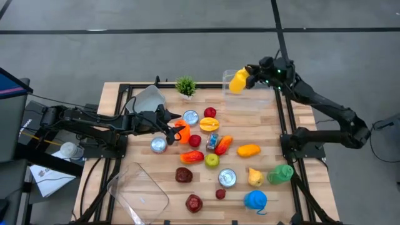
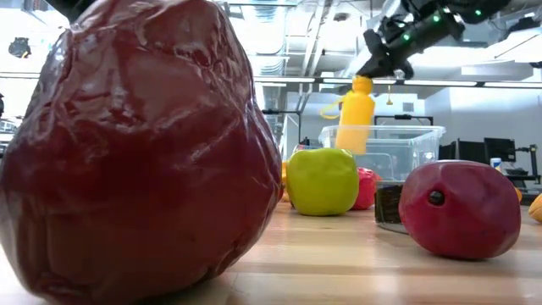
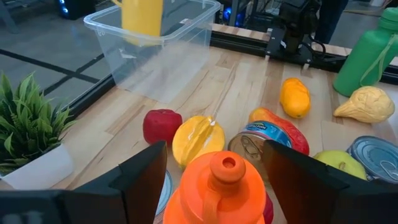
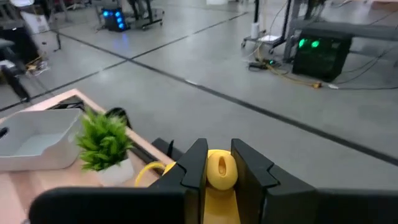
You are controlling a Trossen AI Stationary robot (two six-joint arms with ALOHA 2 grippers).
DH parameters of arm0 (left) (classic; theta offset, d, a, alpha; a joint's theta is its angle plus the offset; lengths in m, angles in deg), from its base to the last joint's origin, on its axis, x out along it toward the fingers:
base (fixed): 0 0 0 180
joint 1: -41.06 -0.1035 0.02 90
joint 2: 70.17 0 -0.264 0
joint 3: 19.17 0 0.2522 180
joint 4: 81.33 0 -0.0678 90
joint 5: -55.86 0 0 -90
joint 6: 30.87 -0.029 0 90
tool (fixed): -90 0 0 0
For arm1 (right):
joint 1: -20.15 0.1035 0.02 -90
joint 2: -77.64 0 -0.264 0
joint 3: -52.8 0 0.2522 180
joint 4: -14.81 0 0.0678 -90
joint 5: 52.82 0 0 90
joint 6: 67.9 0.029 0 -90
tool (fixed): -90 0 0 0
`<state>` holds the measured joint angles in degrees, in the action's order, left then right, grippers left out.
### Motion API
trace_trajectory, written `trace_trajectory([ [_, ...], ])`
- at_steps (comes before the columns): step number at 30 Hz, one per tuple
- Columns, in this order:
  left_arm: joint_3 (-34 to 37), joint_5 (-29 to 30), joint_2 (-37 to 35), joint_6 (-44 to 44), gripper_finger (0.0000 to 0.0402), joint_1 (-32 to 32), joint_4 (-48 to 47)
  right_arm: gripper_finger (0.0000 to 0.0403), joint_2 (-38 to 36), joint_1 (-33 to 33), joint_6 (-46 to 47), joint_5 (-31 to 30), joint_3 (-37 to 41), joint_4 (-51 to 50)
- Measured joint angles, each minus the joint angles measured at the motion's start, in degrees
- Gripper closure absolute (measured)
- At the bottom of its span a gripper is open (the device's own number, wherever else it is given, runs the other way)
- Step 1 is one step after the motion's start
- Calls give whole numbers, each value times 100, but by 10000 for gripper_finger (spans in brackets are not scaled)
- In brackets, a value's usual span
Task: Pick & Place Food Item
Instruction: Put the yellow tumbler into the top transparent bin
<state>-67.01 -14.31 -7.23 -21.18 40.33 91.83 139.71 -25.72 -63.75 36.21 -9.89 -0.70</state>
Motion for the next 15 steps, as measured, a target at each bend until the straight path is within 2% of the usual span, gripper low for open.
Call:
trace_trajectory([
  [4, 0, 28, 0, 2, 142, 0, 2, 358, 148, 11, -67, -27, 117, 121],
  [15, 0, 30, 0, 2, 142, 0, 2, 358, 1168, 112, 85, -67, -8, 419],
])
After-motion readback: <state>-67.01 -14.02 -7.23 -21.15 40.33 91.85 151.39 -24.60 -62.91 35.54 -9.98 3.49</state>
